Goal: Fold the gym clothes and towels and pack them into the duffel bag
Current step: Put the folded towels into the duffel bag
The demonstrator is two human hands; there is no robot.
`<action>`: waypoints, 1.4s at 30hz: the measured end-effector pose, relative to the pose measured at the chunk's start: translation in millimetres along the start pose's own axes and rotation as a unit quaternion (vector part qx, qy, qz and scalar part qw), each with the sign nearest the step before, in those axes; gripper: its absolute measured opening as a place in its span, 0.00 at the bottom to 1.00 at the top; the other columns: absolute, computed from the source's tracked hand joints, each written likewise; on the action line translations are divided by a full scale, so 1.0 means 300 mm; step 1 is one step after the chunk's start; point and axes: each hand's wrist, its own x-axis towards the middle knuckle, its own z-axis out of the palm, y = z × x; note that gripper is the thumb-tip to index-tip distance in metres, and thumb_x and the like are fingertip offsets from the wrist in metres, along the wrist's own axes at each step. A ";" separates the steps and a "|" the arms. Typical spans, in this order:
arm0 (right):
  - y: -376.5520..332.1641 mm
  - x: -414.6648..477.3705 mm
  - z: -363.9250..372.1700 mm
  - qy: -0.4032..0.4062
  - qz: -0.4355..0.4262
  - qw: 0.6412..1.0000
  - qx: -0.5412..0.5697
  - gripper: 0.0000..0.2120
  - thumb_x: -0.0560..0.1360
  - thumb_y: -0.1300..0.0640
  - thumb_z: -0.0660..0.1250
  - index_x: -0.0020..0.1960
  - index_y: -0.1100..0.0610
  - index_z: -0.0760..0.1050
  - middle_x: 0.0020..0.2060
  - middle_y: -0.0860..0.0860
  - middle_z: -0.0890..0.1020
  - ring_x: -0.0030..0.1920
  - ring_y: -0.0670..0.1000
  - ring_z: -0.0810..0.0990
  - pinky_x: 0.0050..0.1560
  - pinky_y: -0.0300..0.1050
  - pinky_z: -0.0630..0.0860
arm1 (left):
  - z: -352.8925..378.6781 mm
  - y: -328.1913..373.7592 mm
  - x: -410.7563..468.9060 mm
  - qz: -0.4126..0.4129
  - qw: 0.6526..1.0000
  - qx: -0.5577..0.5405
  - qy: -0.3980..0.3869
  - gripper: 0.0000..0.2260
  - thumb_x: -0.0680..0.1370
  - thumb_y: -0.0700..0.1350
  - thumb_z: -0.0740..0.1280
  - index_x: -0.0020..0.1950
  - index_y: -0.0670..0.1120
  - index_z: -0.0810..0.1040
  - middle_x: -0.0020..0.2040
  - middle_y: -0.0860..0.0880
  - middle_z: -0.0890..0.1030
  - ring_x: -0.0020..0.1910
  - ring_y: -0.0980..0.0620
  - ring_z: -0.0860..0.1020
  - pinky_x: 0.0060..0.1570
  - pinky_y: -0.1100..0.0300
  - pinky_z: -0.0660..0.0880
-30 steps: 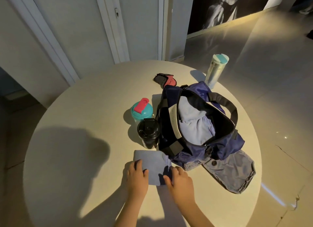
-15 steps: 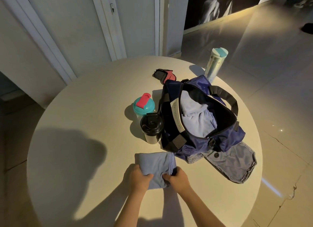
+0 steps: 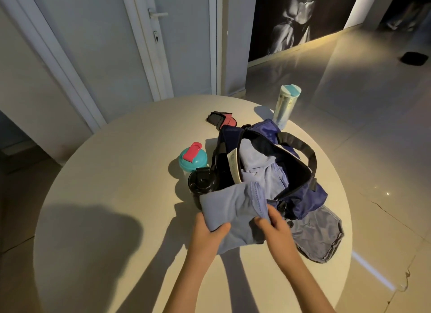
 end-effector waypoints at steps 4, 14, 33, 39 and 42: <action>-0.123 0.069 -0.144 0.087 -0.071 0.992 -0.060 0.14 0.77 0.64 0.61 0.58 0.49 0.74 0.45 0.40 0.80 0.45 0.39 0.78 0.42 0.30 0.73 | 0.109 0.115 0.017 0.050 0.996 -0.015 -0.070 0.07 0.77 0.51 0.65 0.52 0.51 0.75 0.51 0.52 0.80 0.52 0.53 0.78 0.51 0.57 0.76; -0.206 0.323 -0.313 0.092 -0.102 0.971 -0.196 0.17 0.79 0.58 0.59 0.68 0.55 0.68 0.55 0.47 0.77 0.53 0.49 0.75 0.50 0.42 0.69 | 0.312 0.175 0.178 0.242 0.806 0.530 -0.104 0.16 0.80 0.46 0.59 0.68 0.46 0.68 0.66 0.48 0.70 0.64 0.45 0.71 0.59 0.50 0.68; 0.025 0.496 -0.253 0.185 -0.184 0.760 -0.595 0.25 0.69 0.67 0.69 0.66 0.60 0.72 0.62 0.61 0.76 0.58 0.62 0.75 0.56 0.58 0.71 | 0.273 0.133 0.215 0.381 0.786 0.485 -0.035 0.08 0.73 0.47 0.64 0.47 0.47 0.81 0.49 0.51 0.79 0.48 0.49 0.79 0.46 0.53 0.77; 0.087 0.519 -0.249 0.104 -0.159 0.731 -0.655 0.22 0.71 0.60 0.69 0.65 0.58 0.74 0.65 0.59 0.75 0.67 0.63 0.71 0.68 0.68 0.51 | 0.291 0.134 0.244 0.342 0.790 0.508 0.038 0.18 0.71 0.54 0.72 0.60 0.52 0.78 0.66 0.50 0.75 0.62 0.49 0.75 0.52 0.49 0.77; 0.108 0.549 -0.251 0.058 -0.088 0.729 -0.676 0.23 0.75 0.50 0.54 0.62 0.58 0.77 0.62 0.58 0.77 0.67 0.63 0.71 0.68 0.70 0.44 | 0.307 0.141 0.261 0.314 0.797 0.516 0.009 0.18 0.76 0.56 0.59 0.61 0.51 0.77 0.69 0.49 0.72 0.65 0.48 0.73 0.54 0.47 0.76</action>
